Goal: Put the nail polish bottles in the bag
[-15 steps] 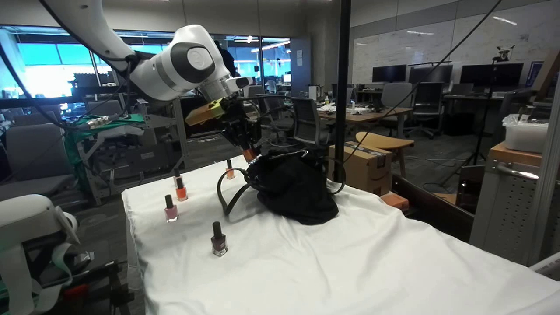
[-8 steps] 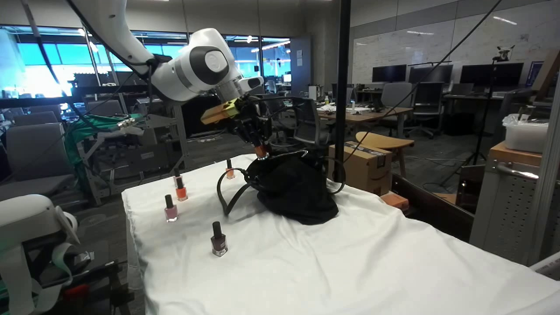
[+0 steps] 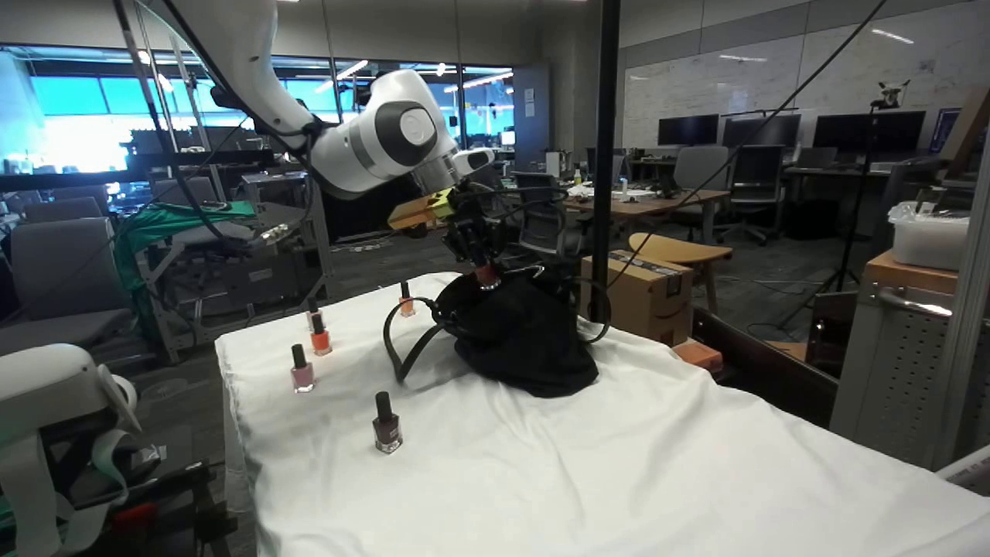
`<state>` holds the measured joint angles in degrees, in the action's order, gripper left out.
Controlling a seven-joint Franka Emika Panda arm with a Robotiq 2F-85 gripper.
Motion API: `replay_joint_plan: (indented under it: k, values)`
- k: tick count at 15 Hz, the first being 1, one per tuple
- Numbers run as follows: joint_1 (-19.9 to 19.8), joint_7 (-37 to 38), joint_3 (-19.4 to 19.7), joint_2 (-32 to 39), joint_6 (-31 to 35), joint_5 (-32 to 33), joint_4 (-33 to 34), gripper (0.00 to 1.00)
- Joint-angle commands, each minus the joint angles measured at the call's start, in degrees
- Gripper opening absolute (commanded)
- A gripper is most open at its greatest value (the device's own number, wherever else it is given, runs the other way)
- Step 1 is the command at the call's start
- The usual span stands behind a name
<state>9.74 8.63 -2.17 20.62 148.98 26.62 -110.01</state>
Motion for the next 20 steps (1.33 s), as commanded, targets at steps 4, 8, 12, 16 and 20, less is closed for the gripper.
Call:
replay_joint_plan:
  k: [4, 8, 12, 16, 20]
  values:
    - [0.82, -0.07, 2.34, 4.51, -0.88, -1.98, 7.15, 0.75]
    - [0.67, -0.07, 2.5, 3.1, -1.16, -3.13, 5.56, 0.98]
    - [0.47, -0.05, 1.45, -3.84, -1.59, -5.47, -3.0, 1.0]
    - [0.26, 1.35, -0.26, -13.66, -3.94, -8.85, -14.33, 1.0]
    - [-1.07, 0.47, -1.87, -22.89, -5.71, -14.82, -24.96, 1.0]
